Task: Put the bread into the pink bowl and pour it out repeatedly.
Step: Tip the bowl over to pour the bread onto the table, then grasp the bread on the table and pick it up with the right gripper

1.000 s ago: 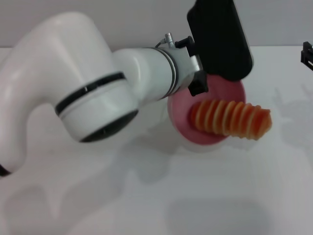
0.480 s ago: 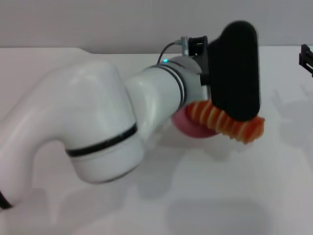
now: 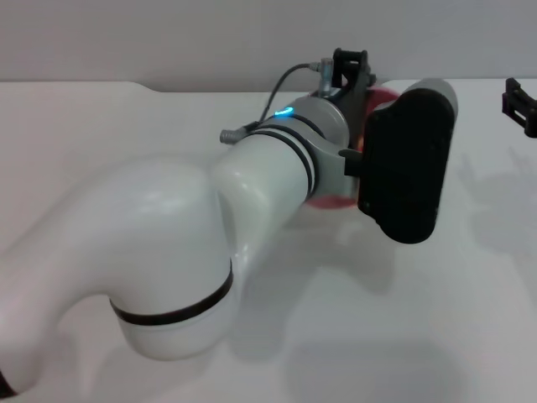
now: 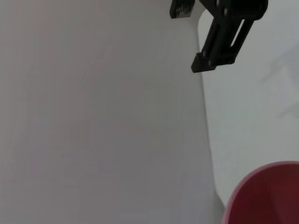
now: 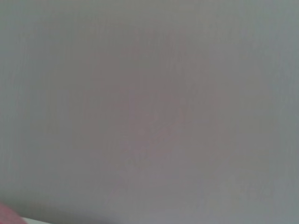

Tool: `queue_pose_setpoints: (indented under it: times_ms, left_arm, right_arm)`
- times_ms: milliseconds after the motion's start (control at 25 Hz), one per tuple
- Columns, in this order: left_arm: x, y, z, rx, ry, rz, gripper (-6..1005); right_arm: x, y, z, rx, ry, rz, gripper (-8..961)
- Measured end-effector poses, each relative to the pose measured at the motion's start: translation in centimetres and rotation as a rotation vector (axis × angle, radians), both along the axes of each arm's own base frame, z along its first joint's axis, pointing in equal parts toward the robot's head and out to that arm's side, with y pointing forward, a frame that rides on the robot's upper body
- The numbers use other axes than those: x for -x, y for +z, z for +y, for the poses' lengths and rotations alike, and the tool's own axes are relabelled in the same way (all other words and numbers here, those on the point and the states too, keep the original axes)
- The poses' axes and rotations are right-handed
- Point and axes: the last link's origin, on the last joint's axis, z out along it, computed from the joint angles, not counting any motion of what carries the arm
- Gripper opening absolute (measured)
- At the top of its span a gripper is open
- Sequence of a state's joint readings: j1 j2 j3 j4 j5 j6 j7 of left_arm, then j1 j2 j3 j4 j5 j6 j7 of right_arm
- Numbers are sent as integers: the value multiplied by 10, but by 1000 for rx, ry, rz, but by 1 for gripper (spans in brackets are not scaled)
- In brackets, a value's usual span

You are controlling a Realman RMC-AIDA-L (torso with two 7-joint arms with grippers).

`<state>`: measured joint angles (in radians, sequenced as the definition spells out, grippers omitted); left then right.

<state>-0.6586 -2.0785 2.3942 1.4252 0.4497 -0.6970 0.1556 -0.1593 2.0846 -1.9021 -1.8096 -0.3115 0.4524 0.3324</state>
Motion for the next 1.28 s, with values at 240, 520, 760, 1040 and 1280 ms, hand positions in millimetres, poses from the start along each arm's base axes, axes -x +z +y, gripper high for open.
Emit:
queue_pose_setpoints:
  times_ms: [240,520,760,1040,1280]
  left_arm:
    - [7,4,3,-84,-106,163,46]
    - [7,6,4,-124,-171,244,46]
    - [5,10,3,-194,-279,358,46]
    - [4,9,-1,-221,-346,411,46]
    - [-7,17,7,-172,-145,108,46]
  right_arm:
    - [2,-2,0,6,4,3,762]
    - [3,-4,1,14,2,-1,763]
    - [2,-3,1,12,-7,-6,760]
    - [3,-3,1,11,-6,-2,757]
    - [4,-4,1,15,-12,3,757]
